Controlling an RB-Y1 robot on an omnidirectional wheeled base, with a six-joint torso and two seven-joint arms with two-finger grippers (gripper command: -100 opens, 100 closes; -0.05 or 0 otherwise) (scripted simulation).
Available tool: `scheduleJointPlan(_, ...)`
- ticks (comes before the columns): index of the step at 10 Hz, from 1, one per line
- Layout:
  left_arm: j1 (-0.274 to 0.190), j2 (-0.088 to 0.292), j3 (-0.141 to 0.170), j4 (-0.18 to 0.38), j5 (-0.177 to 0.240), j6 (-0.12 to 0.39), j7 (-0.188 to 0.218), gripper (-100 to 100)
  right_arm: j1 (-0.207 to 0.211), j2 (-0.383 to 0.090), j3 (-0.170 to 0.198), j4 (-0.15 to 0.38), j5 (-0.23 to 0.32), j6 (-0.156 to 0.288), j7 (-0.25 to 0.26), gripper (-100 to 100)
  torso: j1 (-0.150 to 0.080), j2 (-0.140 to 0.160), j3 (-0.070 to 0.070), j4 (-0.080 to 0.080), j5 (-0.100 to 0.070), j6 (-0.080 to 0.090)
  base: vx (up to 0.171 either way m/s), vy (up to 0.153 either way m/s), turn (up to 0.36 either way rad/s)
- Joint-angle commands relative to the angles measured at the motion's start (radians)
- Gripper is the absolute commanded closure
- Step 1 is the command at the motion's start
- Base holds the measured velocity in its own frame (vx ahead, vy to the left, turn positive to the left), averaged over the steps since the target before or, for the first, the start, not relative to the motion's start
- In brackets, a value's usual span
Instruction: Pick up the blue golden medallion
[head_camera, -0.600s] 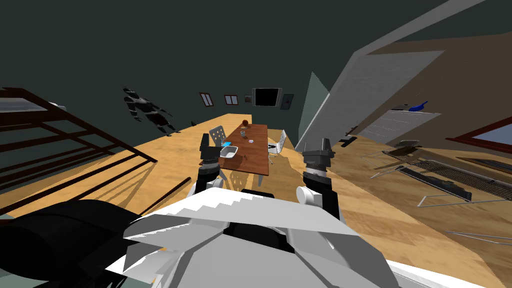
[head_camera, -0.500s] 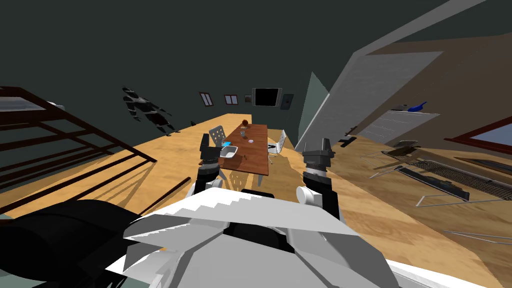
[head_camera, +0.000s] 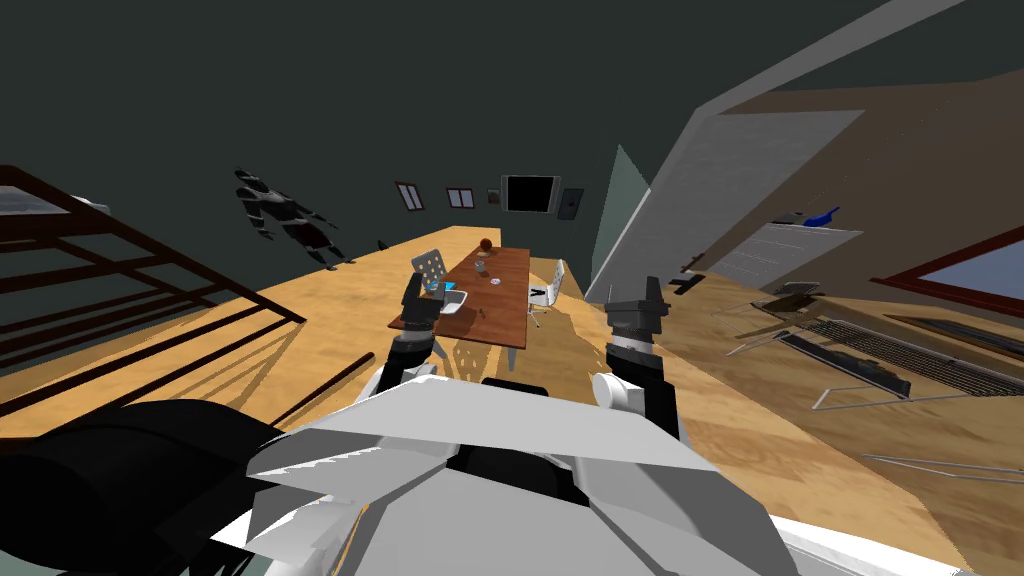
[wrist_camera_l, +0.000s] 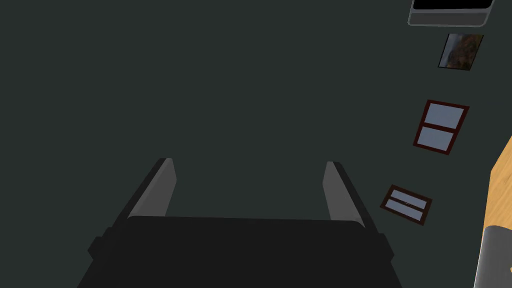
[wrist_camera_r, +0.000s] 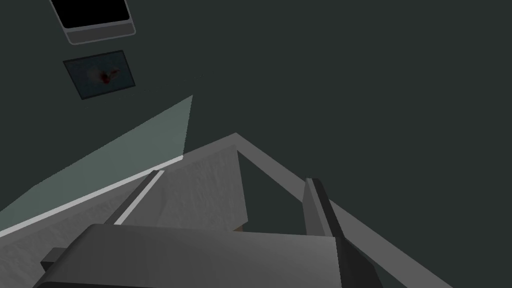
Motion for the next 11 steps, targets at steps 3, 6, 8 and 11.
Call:
scheduleJointPlan(3,0.035,0.105,0.015,0.042,0.058,0.034,0.073,-100,0.0,0.0,0.0,0.0,0.0,0.0,0.0,0,-0.001,-0.001,0.0,0.0,0.0,0.0,0.0,-0.206,-0.023)
scheduleJointPlan(6,0.067,0.196,0.021,0.107,0.107,0.066,0.148,-100,0.0,0.0,0.0,0.0,0.0,0.0,0.0,0,-0.002,-0.002,-0.001,0.0,-0.001,0.0,0.026,-0.224,-0.037)
scheduleJointPlan(8,0.086,0.254,0.019,0.165,0.138,0.09,0.204,-100,0.0,0.0,0.0,0.0,0.0,0.0,0.0,0,-0.007,-0.003,-0.002,-0.001,-0.002,0.0,0.042,-0.283,-0.046)
scheduleJointPlan(11,0.103,0.318,0.009,0.236,0.167,0.116,0.264,-100,0.0,0.0,0.0,0.0,0.0,0.0,0.0,0,0.0,-0.004,-0.002,-0.001,-0.001,0.0,0.053,-0.184,-0.035)
